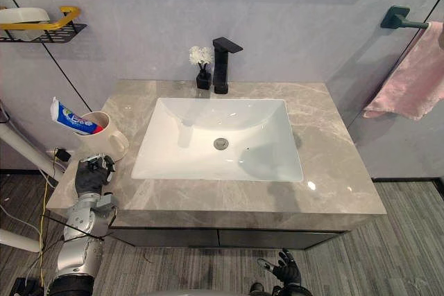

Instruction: Organize washtable

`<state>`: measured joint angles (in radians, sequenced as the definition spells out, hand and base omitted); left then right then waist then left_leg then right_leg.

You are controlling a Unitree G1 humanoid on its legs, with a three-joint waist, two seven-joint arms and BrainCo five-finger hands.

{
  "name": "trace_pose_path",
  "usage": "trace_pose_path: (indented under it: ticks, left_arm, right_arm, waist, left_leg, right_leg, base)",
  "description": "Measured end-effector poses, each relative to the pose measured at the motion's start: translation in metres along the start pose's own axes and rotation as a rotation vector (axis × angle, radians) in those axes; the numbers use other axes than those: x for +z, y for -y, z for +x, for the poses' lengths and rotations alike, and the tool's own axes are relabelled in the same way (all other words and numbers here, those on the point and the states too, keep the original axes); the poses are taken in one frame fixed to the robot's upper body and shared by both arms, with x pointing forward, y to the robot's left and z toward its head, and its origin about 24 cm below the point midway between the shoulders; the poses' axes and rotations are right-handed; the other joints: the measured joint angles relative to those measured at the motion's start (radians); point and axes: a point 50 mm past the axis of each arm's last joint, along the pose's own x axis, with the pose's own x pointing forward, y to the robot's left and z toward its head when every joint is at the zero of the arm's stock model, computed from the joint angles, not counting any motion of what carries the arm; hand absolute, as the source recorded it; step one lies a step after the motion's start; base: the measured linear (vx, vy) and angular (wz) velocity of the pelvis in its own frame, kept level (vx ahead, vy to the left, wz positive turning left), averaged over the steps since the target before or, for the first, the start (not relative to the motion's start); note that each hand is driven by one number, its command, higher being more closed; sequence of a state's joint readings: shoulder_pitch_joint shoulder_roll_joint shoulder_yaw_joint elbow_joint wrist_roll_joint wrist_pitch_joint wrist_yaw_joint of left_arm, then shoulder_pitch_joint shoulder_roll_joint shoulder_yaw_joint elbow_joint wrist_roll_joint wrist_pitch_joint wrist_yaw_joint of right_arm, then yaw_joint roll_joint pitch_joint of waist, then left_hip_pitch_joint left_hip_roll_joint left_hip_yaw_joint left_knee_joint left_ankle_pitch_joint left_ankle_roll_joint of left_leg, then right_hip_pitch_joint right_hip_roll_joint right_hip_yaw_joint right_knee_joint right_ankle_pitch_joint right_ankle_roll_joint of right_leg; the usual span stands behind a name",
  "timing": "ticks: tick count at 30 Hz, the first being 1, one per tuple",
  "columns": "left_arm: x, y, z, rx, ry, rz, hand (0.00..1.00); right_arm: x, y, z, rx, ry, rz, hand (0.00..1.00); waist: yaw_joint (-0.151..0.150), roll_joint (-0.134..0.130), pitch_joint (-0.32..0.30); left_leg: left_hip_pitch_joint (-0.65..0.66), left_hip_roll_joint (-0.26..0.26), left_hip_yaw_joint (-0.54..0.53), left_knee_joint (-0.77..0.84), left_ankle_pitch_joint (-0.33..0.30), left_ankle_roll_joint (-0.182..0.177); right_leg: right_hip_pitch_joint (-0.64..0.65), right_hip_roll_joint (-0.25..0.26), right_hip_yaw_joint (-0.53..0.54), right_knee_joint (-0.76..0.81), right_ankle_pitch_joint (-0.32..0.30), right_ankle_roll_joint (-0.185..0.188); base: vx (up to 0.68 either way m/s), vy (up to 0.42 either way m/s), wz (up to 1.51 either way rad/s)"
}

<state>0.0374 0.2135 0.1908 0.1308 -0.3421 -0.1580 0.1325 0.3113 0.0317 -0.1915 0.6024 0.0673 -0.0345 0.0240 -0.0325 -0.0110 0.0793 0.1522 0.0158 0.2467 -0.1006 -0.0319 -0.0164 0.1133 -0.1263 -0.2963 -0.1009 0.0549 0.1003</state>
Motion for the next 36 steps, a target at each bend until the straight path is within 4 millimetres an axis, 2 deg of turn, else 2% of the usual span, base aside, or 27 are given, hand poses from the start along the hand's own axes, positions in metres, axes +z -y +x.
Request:
trace_pose_path:
  ticks: [23, 36]
  left_arm:
    - [0.027, 0.001, 0.033, -0.017, 0.089, 0.045, 1.0]
    - [0.049, -0.009, 0.052, -0.022, 0.145, 0.174, 1.0]
  right_arm:
    - [0.01, 0.005, 0.004, -0.014, 0.032, -0.004, 0.0]
    - [0.021, 0.006, 0.006, -0.015, 0.074, -0.013, 0.0]
  waist:
    - [-0.008, 0.013, 0.041]
    - [-0.009, 0.014, 0.072]
  left_leg:
    - [-0.055, 0.002, 0.056, 0.007, -0.001, 0.0]
    - [-0.085, 0.002, 0.07, 0.007, -0.001, 0.0]
  right_leg:
    - [-0.086, 0.004, 0.06, 0.003, 0.021, -0.004]
    - [-0.125, 0.003, 0.081, 0.004, 0.03, -0.007]
  base:
    - [-0.03, -0.03, -0.08]
    - [-0.03, -0.035, -0.04]
